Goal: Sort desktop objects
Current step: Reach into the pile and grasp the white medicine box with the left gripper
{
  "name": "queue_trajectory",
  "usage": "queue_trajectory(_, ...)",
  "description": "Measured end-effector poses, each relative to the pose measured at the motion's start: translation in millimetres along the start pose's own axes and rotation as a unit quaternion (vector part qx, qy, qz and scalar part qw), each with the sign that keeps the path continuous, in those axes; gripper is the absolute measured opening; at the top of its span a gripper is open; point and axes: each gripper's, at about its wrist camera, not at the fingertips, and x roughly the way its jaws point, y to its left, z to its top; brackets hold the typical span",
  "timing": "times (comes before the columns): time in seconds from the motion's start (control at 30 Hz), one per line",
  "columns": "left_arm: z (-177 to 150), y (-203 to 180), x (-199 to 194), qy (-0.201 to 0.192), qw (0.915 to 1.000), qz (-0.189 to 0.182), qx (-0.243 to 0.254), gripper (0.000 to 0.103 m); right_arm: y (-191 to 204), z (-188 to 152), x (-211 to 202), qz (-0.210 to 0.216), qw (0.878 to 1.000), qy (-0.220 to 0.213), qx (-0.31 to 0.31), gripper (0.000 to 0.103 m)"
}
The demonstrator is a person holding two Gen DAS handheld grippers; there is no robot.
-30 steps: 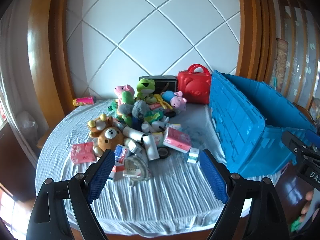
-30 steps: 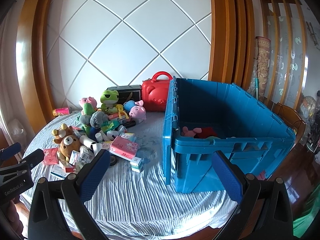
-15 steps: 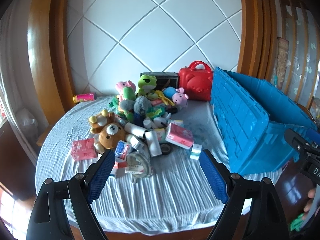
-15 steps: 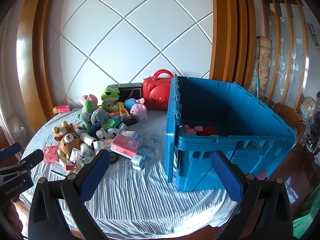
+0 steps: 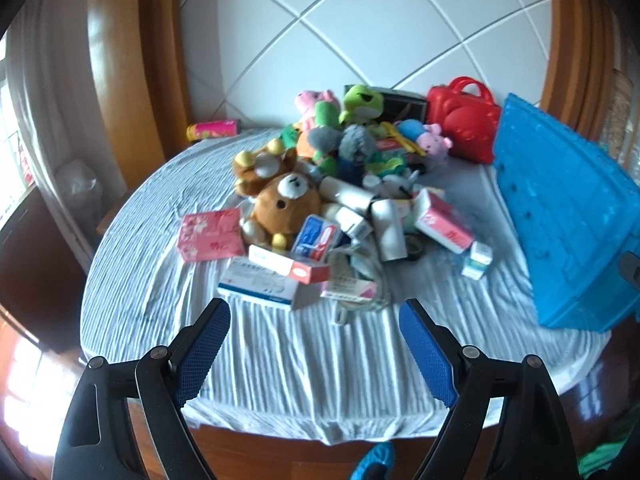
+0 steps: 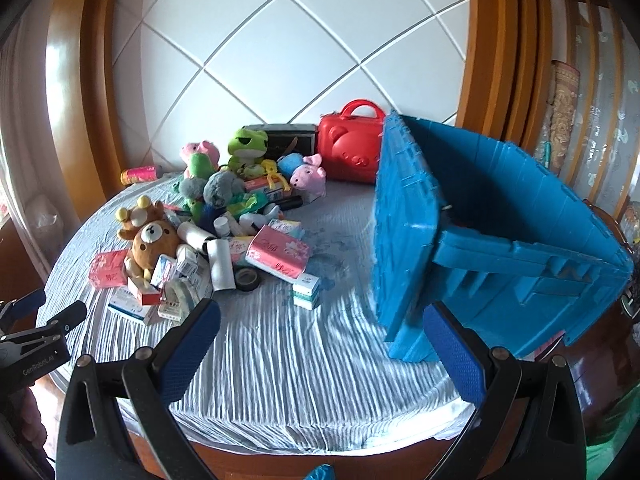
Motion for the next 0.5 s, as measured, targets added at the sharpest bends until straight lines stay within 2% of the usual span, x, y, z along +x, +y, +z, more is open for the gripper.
queue_trajectory(0.13,-10,31,57,0.051,0.9971,0.049,-0.029,0.087,21,-4,70,0.045,0.998,0.049,-0.02,0.103)
queue_trajectory(0.33,-12,56,131,0.122,0.9854,0.11,-0.044,0.087,46,-9,196,0.108,0.986,0.123,-0.018,0.103)
queue_trajectory(0.43,-8,61,152,0.142,0.9803,0.125,-0.058,0.085,66,-7,247,0.139,0.978,0.152,-0.021,0.103)
queue_trajectory(0.5,-4,61,160,0.149,0.9782,0.127,-0.069,0.083,80,-5,265,0.163,0.973,0.164,-0.027,0.103)
